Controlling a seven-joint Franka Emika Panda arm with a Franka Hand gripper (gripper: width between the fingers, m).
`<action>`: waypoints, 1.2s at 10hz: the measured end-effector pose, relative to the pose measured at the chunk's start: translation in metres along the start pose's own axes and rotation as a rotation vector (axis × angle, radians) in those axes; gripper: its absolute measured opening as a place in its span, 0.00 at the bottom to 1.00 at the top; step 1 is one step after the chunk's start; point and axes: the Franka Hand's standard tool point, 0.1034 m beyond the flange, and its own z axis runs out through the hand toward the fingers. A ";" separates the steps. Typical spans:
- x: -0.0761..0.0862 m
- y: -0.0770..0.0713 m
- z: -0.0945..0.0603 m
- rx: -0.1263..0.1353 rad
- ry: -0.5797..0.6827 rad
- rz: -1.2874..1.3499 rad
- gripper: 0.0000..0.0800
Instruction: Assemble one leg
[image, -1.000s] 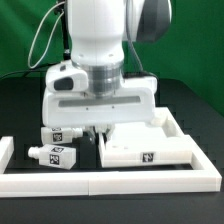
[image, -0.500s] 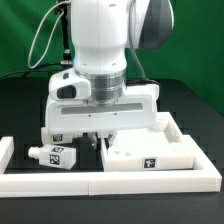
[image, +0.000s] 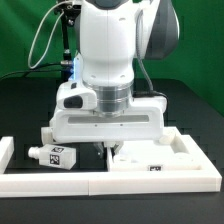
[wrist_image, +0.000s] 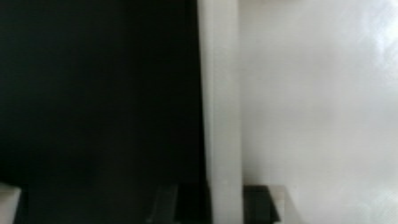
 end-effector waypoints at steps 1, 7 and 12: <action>0.002 0.000 0.000 -0.005 0.011 0.003 0.07; 0.014 0.000 -0.002 -0.036 0.043 0.043 0.07; 0.010 0.000 -0.017 -0.033 0.021 0.010 0.37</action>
Offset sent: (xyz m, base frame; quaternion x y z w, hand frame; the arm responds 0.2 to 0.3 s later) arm 0.0196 0.0187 -0.0201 -0.0260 -0.0020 0.0784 0.9966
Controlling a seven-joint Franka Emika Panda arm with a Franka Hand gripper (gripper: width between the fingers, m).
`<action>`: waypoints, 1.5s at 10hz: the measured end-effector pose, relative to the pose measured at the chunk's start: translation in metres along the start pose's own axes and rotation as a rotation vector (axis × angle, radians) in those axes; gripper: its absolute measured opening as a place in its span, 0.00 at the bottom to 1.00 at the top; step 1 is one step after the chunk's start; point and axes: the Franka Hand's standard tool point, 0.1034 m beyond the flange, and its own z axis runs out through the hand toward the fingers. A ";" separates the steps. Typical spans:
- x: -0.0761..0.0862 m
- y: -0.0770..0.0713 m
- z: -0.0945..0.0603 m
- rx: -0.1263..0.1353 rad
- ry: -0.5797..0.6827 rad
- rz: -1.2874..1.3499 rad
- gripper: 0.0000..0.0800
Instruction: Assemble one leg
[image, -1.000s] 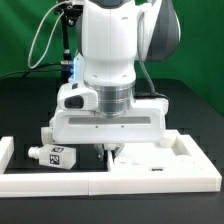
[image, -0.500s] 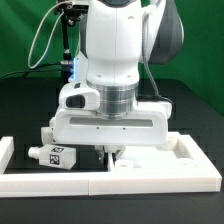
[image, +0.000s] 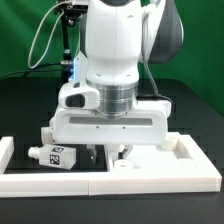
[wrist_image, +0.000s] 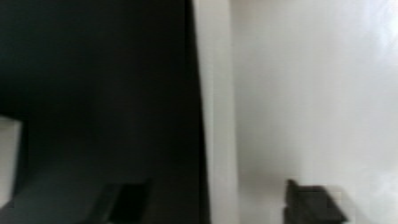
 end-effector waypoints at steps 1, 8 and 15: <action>-0.010 -0.001 -0.017 0.005 -0.017 -0.006 0.59; -0.053 -0.031 -0.050 0.011 -0.069 -0.286 0.81; -0.115 -0.049 -0.060 -0.001 -0.117 -0.501 0.81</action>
Offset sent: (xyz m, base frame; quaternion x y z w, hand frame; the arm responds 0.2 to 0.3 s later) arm -0.0507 0.0299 0.0545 -0.0622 -0.0019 0.0005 0.9981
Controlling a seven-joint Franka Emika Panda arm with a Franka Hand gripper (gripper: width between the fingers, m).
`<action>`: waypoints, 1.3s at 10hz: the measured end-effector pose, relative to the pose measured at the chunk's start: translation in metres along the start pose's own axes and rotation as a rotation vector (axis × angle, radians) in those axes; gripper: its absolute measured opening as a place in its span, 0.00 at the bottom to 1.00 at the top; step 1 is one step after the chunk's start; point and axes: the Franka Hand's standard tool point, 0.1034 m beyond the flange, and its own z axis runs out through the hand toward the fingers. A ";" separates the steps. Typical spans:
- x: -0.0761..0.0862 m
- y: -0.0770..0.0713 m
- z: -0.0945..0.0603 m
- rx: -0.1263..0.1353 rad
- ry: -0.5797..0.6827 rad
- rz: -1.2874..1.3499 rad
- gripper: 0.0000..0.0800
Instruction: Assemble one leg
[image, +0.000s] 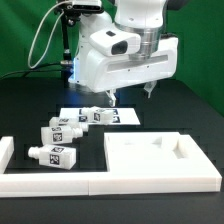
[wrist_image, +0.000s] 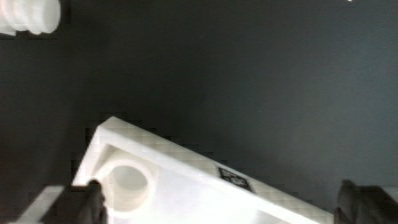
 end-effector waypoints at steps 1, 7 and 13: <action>0.000 -0.005 0.004 -0.014 -0.010 0.017 0.81; -0.048 -0.036 0.043 -0.136 -0.279 -0.076 0.81; -0.076 -0.016 0.056 -0.153 -0.358 -0.319 0.81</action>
Offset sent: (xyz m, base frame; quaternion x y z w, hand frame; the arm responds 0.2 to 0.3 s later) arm -0.0591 -0.0117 -0.0184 -0.1514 -0.2825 -0.0252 0.9469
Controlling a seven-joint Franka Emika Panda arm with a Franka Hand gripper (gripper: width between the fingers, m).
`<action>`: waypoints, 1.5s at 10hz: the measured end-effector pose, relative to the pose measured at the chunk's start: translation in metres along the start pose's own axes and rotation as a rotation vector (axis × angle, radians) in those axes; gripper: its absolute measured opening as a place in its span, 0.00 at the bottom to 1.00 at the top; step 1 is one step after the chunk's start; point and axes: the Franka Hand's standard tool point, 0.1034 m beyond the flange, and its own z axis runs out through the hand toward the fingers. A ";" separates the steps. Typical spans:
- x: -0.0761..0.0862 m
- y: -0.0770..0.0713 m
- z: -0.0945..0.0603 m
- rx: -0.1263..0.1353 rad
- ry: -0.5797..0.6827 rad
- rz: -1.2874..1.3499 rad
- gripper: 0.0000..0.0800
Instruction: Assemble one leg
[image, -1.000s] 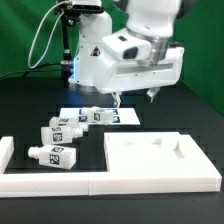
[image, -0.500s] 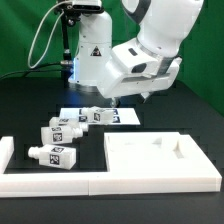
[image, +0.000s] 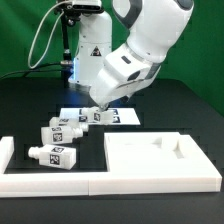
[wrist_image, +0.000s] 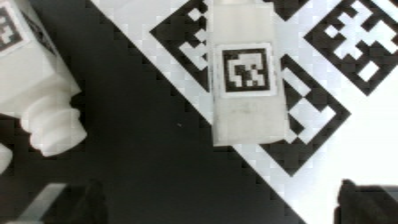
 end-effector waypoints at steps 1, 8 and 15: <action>0.000 -0.001 0.001 0.004 -0.018 -0.003 0.81; 0.000 -0.012 0.014 0.014 -0.369 0.112 0.81; -0.009 -0.023 0.056 0.032 -0.462 0.138 0.66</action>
Offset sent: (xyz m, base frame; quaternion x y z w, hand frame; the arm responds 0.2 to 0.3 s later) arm -0.0004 -0.0065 0.0035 -0.0360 -0.2622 0.1120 0.9578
